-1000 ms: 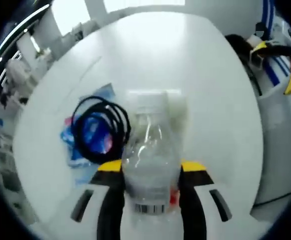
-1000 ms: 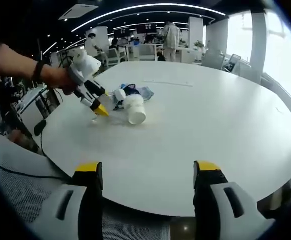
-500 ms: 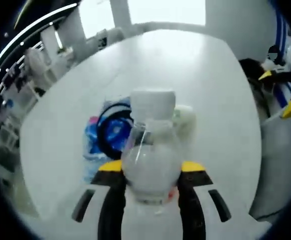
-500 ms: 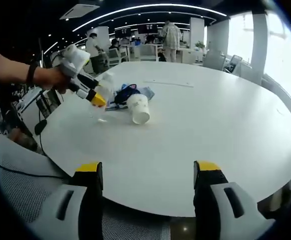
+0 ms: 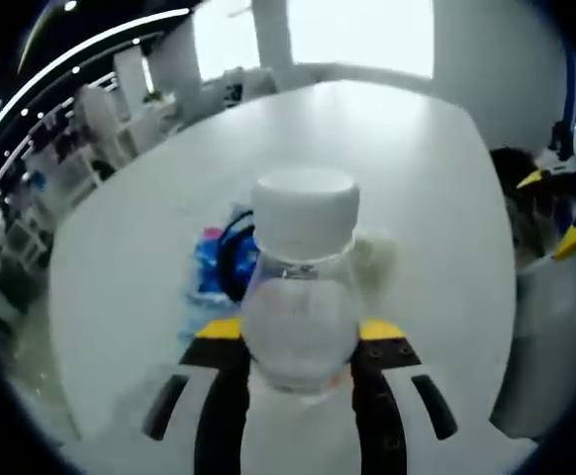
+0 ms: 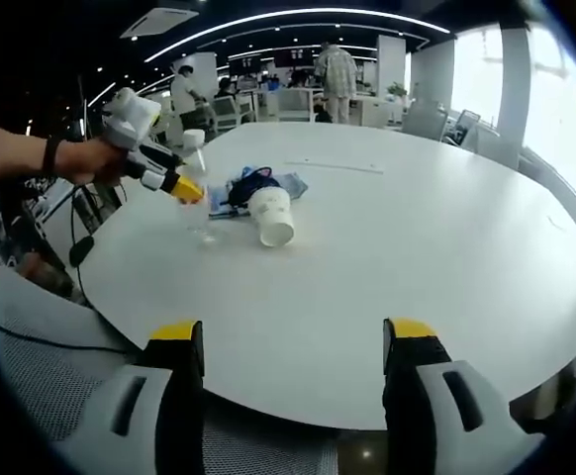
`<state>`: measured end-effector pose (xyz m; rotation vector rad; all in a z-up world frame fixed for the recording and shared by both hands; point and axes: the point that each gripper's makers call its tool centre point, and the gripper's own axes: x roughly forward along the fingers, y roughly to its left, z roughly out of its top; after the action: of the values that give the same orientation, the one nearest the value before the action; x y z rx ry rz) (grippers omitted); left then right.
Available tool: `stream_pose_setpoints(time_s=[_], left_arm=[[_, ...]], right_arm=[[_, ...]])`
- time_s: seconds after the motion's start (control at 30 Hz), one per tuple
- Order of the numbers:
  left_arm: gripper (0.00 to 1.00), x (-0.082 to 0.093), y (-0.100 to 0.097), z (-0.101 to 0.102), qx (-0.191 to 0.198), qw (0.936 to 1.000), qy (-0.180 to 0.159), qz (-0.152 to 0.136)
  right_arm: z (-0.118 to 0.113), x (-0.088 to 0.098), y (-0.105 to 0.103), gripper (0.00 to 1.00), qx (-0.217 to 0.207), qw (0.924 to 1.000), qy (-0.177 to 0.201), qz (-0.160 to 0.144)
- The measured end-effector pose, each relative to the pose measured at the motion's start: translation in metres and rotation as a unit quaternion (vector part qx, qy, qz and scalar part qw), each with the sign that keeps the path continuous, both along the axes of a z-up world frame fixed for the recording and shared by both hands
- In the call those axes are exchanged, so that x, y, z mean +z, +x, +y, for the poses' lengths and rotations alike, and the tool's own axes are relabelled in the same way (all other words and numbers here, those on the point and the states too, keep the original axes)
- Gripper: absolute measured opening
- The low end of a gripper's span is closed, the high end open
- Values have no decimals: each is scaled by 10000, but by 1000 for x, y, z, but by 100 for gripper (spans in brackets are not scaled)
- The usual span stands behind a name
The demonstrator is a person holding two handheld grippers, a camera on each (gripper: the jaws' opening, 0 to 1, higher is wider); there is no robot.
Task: Arrange the tabletop items into an orderly group along one side of the table until the central work area is clear of visible clutter.
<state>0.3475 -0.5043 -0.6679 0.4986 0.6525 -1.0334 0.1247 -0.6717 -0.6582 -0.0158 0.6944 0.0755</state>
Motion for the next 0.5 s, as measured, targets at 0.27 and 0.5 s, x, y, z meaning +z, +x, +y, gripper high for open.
stream_pose_setpoints(time_s=[0.27, 0.5], left_arm=[[37, 17, 16, 16, 399, 9988, -255, -106], [37, 36, 46, 40, 912, 9943, -481, -256]], right_arm=[[1, 0, 0, 73, 13, 10000, 2, -10], [2, 0, -1, 73, 25, 10000, 7, 7]])
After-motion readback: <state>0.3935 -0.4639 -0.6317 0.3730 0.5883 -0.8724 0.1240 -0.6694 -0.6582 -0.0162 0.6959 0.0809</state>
